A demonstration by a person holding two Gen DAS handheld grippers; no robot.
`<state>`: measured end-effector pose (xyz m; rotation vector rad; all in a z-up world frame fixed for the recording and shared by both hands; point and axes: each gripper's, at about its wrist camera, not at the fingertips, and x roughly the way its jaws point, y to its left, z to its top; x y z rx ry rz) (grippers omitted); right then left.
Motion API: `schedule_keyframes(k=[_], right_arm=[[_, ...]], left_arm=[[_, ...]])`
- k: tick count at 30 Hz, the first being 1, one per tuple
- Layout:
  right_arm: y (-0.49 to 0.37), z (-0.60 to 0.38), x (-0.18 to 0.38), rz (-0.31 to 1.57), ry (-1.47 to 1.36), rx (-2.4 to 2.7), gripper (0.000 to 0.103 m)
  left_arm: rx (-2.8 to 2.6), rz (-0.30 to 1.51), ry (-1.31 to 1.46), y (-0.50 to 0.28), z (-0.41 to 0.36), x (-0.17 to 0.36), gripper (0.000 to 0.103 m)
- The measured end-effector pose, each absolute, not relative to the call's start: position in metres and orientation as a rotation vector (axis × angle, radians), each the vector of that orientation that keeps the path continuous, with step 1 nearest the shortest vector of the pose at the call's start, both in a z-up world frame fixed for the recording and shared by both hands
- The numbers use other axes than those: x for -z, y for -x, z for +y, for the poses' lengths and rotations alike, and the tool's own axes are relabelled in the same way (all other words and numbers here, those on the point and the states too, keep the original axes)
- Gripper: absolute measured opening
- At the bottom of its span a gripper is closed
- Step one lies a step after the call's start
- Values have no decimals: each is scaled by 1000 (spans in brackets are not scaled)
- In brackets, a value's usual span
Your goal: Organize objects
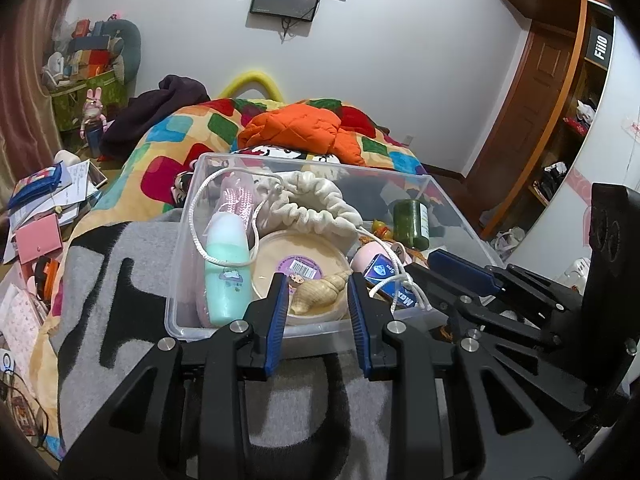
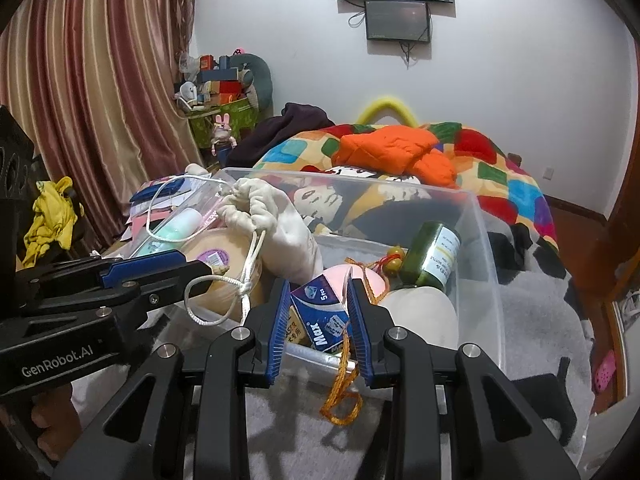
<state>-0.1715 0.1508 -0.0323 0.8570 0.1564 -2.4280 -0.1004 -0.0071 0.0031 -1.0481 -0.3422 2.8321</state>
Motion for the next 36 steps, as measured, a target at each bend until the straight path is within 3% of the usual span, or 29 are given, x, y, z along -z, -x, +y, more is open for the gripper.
schedule_keyframes(k=[2, 7, 11, 17, 24, 31, 36], right_arm=[[171, 153, 32, 147, -860, 2427, 27], [164, 157, 27, 148, -848, 2445, 29], [156, 161, 23, 149, -822, 2468, 43], [142, 167, 15, 139, -783, 2480, 55], [131, 175, 9, 118, -761, 2487, 66], [120, 178, 7, 116, -760, 2500, 67], [111, 184, 6, 102, -746, 2521, 79]], left_arm=[[-2834, -344, 1043, 99, -8, -4, 35], [-2841, -339, 1027, 93, -9, -7, 37], [-2845, -338, 1014, 89, -9, -9, 41], [-2866, -313, 979, 78, -8, -14, 51], [-2913, -255, 944, 66, -6, -20, 61], [-2956, -169, 913, 54, 1, -21, 70], [-2974, -138, 892, 47, 3, -22, 81]])
